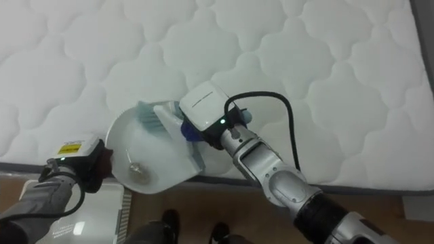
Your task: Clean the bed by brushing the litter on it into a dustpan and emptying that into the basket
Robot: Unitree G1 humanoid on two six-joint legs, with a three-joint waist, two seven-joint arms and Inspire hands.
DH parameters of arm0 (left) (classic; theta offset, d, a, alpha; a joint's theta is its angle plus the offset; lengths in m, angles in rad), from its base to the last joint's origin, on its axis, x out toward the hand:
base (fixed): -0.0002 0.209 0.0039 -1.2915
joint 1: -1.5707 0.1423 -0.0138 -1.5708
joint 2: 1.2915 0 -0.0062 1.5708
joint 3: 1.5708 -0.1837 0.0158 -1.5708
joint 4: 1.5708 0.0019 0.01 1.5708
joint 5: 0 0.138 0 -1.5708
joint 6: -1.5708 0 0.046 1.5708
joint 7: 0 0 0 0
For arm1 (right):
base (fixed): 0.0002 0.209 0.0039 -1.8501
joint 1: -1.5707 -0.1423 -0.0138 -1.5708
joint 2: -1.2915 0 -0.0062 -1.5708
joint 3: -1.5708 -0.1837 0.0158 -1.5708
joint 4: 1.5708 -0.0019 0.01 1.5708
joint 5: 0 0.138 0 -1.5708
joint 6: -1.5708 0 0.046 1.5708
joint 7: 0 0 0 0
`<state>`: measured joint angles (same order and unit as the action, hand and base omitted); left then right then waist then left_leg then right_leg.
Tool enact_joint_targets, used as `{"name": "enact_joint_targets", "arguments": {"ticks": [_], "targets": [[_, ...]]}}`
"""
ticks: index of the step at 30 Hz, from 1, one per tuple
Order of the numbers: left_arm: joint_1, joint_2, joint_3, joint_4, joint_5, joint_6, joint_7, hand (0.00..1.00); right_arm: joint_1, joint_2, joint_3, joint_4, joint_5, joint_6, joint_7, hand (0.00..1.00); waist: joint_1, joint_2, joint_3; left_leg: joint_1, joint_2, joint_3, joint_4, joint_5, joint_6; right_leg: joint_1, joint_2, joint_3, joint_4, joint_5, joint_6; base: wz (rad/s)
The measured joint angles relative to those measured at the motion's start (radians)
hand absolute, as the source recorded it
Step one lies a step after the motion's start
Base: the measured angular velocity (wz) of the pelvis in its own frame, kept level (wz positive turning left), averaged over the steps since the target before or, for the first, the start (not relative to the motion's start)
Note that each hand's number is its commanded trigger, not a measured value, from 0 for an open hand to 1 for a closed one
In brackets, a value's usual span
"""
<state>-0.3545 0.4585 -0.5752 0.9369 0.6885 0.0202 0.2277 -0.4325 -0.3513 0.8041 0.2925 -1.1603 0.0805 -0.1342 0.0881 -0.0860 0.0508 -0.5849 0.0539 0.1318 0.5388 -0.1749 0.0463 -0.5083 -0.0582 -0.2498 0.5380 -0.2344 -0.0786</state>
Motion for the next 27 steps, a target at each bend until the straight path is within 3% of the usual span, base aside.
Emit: {"name": "enact_joint_targets", "arguments": {"ticks": [2,10,27], "targets": [[0.000,0.000,0.000,0.004,0.000,-0.003,0.003,1.00,0.000,0.000,0.000,-0.003,0.016,-0.004,0.007,1.00,0.001,0.001,-0.0001,-0.001,0.000,0.000,0.000,-0.001,-0.001,0.000,0.000,0.000,0.001,-0.007,-0.001,0.00],[0.001,-0.009,-0.006,0.008,-0.001,-0.017,0.009,1.00,0.001,0.014,0.051,-0.003,0.062,-0.089,0.054,1.00,0.005,0.015,-0.0002,-0.008,-0.010,-0.003,0.009,-0.003,-0.002,-0.013,-0.011,-0.009,0.023,-0.011,-0.003,0.04],[0.004,-0.011,-0.018,0.026,-0.002,-0.045,0.018,1.00,-0.001,0.002,0.039,-0.017,0.098,-0.103,0.126,1.00,0.012,0.016,-0.0005,-0.017,-0.014,-0.011,0.010,-0.005,0.002,-0.017,-0.016,-0.011,0.022,-0.016,0.004,0.01]]}}
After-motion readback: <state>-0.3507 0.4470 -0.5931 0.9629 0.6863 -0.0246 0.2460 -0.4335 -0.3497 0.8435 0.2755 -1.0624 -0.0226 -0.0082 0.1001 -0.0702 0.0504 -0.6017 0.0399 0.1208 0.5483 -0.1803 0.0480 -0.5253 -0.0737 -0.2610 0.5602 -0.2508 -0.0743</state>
